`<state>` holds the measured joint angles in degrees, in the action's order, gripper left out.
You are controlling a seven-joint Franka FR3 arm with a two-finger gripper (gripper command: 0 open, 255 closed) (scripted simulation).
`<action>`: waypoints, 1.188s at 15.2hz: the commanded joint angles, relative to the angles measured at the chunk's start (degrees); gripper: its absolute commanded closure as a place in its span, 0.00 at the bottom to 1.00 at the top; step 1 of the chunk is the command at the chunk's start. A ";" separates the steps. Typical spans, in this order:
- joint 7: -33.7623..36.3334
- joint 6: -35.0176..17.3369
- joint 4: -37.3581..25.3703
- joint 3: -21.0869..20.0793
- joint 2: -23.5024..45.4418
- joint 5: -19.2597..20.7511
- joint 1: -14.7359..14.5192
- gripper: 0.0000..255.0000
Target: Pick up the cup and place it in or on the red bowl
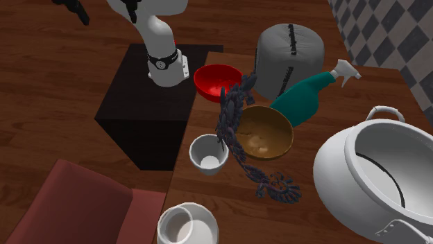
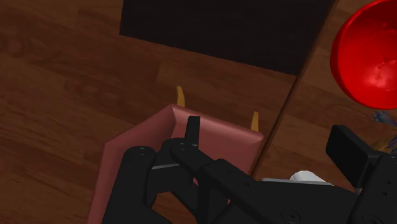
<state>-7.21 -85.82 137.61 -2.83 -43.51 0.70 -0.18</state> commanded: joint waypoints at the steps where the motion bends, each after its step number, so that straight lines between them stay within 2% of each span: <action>1: 0.00 0.00 0.00 0.00 0.00 0.00 0.00 0.00; 10: 8.24 -17.20 3.95 -3.88 11.65 -7.61 -1.10 0.00; 18: 13.80 -32.11 1.91 -7.00 26.37 -13.05 -2.23 0.00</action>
<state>5.71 -116.20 139.97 -9.35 -18.88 -11.58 -2.14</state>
